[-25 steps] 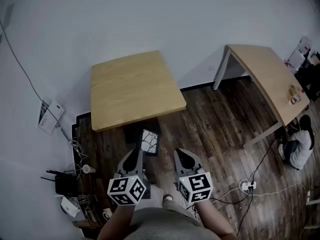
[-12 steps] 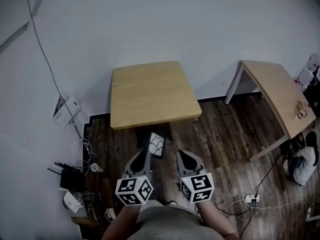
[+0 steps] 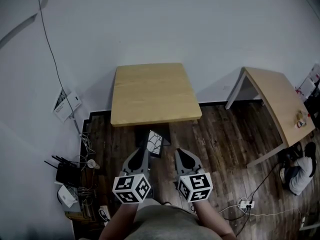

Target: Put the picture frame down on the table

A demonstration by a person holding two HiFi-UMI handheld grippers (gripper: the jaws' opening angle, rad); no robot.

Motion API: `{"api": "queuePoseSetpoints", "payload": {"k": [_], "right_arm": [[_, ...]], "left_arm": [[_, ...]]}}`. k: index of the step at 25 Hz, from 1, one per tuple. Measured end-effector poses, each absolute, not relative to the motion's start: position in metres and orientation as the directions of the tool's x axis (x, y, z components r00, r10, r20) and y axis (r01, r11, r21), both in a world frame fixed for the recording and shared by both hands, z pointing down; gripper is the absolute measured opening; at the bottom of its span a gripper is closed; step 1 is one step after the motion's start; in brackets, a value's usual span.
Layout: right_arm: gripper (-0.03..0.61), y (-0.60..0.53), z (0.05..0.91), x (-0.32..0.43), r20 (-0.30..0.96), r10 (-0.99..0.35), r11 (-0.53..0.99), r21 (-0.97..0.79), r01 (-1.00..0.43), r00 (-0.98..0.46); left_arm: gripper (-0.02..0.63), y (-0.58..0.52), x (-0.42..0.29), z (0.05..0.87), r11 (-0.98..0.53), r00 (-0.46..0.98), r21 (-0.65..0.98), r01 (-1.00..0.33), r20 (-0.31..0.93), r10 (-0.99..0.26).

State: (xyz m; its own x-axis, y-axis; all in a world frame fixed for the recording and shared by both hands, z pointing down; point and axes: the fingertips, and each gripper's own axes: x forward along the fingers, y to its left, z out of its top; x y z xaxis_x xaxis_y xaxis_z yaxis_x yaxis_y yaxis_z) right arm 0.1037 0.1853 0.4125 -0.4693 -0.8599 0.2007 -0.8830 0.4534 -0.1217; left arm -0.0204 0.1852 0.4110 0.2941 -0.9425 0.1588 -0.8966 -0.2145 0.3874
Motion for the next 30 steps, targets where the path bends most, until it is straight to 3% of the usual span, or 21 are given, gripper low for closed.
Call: {"api": "queuePoseSetpoints", "payload": {"k": [14, 30], "right_arm": [[-0.001, 0.186, 0.422, 0.128, 0.209, -0.875, 0.412, -0.152, -0.899, -0.436], [0.000, 0.086, 0.425, 0.121, 0.238, -0.868, 0.416, -0.131, -0.900, -0.436]], "left_arm": [[0.061, 0.186, -0.005, 0.419, -0.214, 0.311, 0.417, -0.883, 0.181, -0.933], [0.061, 0.082, -0.009, 0.429, -0.205, 0.319, 0.464, -0.862, 0.181, -0.930]]}}
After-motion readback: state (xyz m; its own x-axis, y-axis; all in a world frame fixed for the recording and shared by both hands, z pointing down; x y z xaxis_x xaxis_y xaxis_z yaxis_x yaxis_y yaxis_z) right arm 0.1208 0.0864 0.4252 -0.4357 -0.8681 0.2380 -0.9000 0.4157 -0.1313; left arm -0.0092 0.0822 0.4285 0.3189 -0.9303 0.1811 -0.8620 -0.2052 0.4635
